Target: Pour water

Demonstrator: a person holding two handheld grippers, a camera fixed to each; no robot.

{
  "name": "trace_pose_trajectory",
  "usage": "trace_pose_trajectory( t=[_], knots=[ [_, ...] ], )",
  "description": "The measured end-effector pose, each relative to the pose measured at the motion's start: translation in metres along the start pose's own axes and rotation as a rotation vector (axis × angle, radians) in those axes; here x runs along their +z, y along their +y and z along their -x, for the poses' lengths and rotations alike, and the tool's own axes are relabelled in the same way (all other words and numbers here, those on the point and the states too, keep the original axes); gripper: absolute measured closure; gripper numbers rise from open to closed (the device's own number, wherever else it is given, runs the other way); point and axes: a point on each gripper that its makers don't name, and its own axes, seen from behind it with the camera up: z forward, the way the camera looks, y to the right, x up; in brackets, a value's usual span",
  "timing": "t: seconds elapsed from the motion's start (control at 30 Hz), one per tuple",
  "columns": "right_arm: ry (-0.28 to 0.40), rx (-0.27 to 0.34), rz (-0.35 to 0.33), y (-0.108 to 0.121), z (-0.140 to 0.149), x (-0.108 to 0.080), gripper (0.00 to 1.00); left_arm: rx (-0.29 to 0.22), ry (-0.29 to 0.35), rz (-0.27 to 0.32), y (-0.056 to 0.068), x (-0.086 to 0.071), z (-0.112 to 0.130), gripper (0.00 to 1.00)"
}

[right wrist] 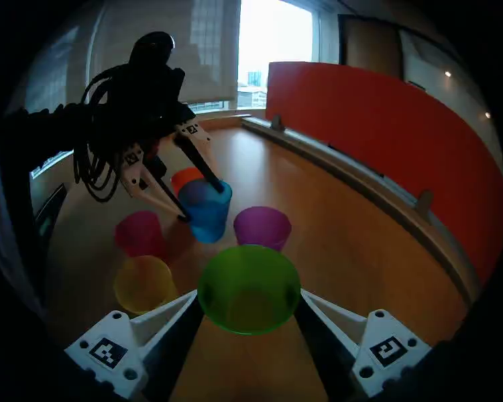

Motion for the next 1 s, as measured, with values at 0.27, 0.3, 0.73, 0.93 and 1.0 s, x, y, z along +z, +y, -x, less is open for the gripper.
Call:
trace_pose_trajectory(
  t=[0.27,0.3,0.73,0.93,1.0],
  knots=[
    [0.03,-0.009,0.014,-0.004,-0.016,-0.008,0.1,-0.009,0.036,-0.023,-0.001,-0.016,-0.009,0.13],
    [0.034,-0.011,0.016,-0.004,-0.017,-0.009,0.1,-0.01,0.041,-0.026,-0.001,-0.018,-0.01,0.13],
    [0.099,-0.019,0.037,-0.015,-0.044,-0.025,0.1,-0.026,0.124,-0.066,0.004,-0.05,-0.031,0.13],
    [0.128,-0.02,0.043,-0.021,-0.055,-0.032,0.1,-0.024,0.152,-0.085,0.007,-0.063,-0.04,0.14],
    [0.137,-0.019,0.046,-0.022,-0.058,-0.034,0.1,-0.024,0.158,-0.093,0.007,-0.066,-0.042,0.13]
  ],
)
